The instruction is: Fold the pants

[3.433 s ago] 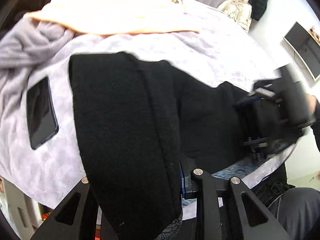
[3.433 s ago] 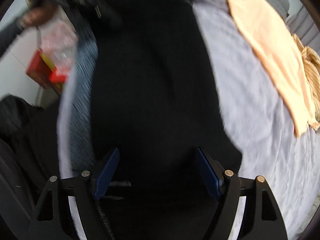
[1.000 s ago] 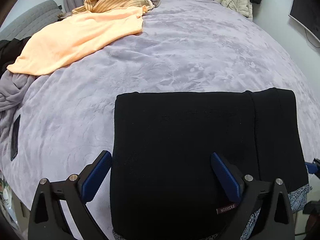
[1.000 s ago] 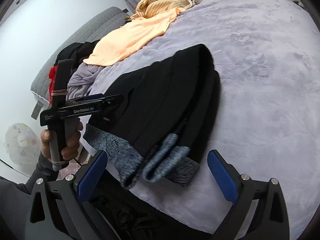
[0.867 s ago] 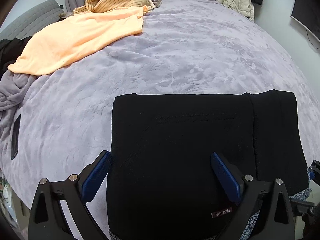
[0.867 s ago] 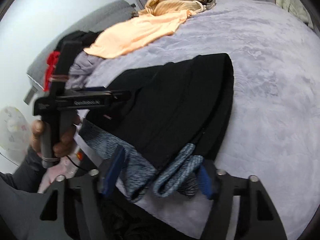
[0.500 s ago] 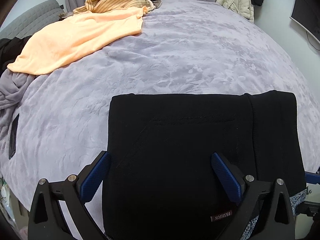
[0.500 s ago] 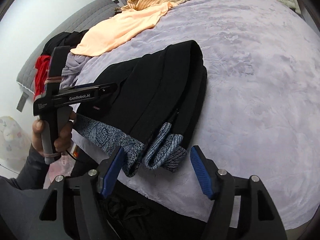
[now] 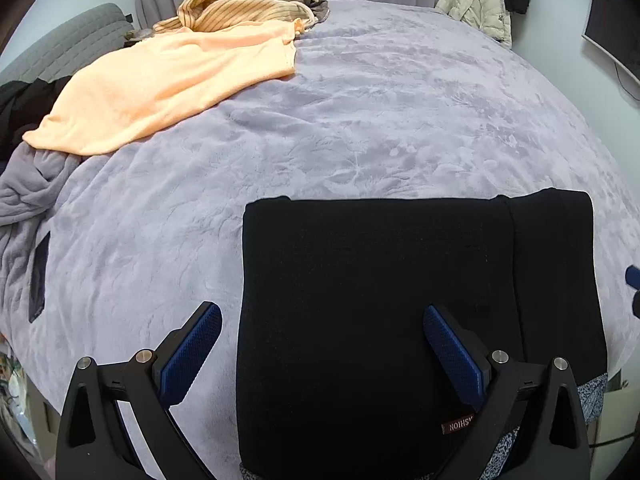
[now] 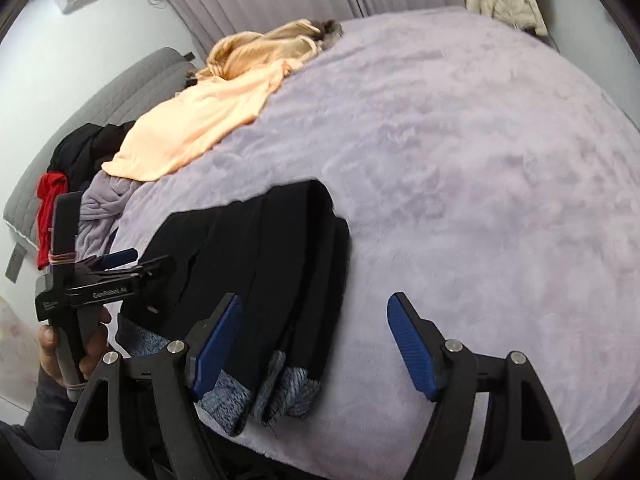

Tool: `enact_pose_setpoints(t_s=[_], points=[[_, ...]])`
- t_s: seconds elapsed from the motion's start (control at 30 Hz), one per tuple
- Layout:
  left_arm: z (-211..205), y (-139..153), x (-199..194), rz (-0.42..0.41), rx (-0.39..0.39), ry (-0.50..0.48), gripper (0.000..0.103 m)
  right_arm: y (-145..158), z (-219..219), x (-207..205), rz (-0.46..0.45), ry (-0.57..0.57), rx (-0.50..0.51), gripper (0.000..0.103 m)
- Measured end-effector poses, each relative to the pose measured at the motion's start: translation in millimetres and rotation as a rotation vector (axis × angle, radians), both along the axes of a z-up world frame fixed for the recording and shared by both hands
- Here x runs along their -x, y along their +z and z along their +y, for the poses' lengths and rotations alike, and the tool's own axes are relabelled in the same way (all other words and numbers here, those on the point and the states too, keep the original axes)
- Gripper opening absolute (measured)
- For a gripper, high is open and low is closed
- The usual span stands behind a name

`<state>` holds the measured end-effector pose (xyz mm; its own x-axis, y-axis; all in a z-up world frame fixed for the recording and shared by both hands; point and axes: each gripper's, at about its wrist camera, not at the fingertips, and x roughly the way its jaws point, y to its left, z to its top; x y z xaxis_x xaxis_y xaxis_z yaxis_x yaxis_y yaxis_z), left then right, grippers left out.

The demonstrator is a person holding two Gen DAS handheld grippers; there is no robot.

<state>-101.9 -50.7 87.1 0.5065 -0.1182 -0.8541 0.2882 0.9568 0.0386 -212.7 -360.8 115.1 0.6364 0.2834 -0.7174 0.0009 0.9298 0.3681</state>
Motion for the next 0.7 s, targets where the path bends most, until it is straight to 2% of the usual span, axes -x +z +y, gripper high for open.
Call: enact_pose_setpoints(t_s=[0.13, 0.23, 0.33, 0.4, 0.47, 0.57, 0.7], points=[[-6, 6, -13, -0.015, 0.001, -0.002, 0.101, 13, 49, -28, -0.096, 0.142, 0.158, 0.080], [-6, 2, -27, -0.016, -0.006, 0.015, 0.101, 3, 75, -62, -0.117, 0.248, 0.201, 0.080], [0, -15, -44, 0.046, 0.004, 0.046, 0.101, -21, 72, -98, -0.043, 0.241, 0.204, 0.079], [6, -29, -53, 0.111, 0.042, 0.064, 0.102, -39, 62, -115, 0.005, 0.236, 0.178, 0.079], [12, -38, -59, 0.153, 0.099, 0.080, 0.103, -50, 55, -119, 0.012, 0.239, 0.163, 0.079], [12, -47, -64, 0.173, 0.132, 0.085, 0.103, -57, 56, -119, -0.011, 0.247, 0.197, 0.081], [9, -38, -62, 0.172, 0.109, 0.077, 0.103, -54, 59, -121, 0.001, 0.254, 0.218, 0.081]])
